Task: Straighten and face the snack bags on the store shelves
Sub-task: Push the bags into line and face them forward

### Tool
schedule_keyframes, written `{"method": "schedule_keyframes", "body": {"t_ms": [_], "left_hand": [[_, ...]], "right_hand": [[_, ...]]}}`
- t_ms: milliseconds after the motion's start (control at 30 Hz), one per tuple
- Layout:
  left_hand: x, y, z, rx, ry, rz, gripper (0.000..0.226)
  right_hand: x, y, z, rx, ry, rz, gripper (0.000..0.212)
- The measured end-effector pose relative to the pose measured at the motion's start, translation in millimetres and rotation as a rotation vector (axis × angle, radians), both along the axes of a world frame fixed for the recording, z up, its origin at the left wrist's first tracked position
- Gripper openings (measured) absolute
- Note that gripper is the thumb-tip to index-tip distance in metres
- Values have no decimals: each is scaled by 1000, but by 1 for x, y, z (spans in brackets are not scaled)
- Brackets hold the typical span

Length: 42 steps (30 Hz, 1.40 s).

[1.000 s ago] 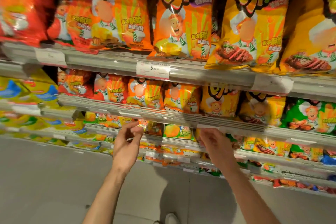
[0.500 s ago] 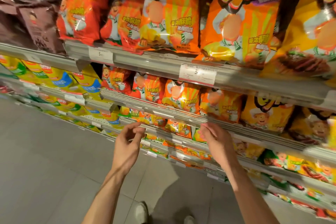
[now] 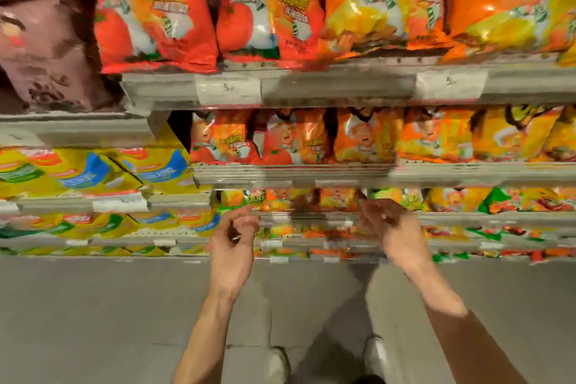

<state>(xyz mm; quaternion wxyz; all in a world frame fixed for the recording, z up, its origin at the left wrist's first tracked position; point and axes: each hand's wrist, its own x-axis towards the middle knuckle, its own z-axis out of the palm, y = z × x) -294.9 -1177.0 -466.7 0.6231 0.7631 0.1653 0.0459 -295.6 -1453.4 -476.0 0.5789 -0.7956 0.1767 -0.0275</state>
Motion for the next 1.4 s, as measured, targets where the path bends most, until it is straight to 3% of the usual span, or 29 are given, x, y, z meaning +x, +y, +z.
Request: {"method": "schedule_keyframes", "body": {"t_ms": [167, 333, 567, 700, 833, 933, 967, 1067, 1400], "left_hand": [[3, 23, -22, -14, 21, -41, 13], [5, 11, -34, -58, 64, -68, 17], [18, -17, -78, 53, 15, -94, 17], [40, -28, -123, 155, -48, -113, 27], [82, -28, -167, 343, -197, -135, 52], [116, -27, -202, 530, -311, -103, 70], [128, -26, -213, 578, -327, -89, 75], [152, -26, -238, 672, -417, -85, 70], [168, -38, -270, 710, -656, -23, 60]], "right_hand": [[-24, 26, 1, -47, -20, -17, 17], [-28, 25, -15, 66, 18, -47, 11], [-10, 3, -69, 29, -19, 4, 19], [16, -7, -111, -40, -130, 25, 9], [56, -12, -159, -185, -265, 14, 23], [89, -15, -187, -344, -461, -38, 5], [100, -17, -198, -435, -539, -48, 12], [126, -19, -229, -674, -621, -72, 27], [141, -12, -261, -840, -742, -143, 34]]}}
